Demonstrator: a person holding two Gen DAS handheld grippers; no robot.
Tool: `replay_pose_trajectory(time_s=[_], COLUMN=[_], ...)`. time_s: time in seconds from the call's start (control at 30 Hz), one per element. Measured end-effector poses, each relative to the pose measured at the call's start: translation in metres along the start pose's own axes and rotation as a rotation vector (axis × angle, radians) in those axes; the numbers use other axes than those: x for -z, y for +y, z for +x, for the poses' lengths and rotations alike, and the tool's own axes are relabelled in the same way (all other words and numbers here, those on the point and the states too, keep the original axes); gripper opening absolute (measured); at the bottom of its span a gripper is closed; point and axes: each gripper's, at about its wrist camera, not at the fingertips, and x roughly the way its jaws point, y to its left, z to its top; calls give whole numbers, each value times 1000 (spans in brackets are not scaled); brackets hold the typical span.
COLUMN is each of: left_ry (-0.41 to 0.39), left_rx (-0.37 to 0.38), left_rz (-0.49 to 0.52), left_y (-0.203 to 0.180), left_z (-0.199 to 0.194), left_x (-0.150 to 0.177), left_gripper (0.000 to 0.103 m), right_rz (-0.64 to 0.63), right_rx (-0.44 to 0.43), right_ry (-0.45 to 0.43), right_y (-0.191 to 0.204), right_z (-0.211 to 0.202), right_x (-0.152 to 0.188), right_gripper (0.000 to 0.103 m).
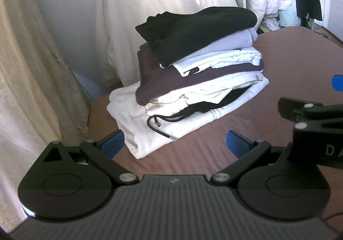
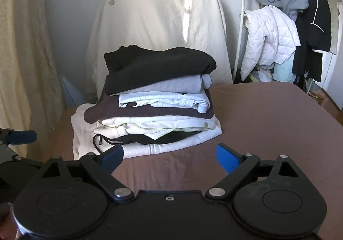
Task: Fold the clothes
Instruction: 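Open both grippers and withdraw them from the clothes stack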
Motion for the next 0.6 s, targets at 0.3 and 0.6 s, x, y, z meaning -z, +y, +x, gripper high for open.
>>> replay_pose_trajectory(time_s=[0.3,0.6], left_ry=[-13,-22], left_rx=[-28,-40], left_rz=[-12,8], left_y=[-5,-12], left_z=[-2,-6], left_x=[-2,-3], left_gripper=[103,103], right_rz=[45,64], right_rx=[-30,-47], right_ry=[8,3], right_y=[-12,-19], right_z=[1,1], right_x=[4,7], right_gripper=[96,96])
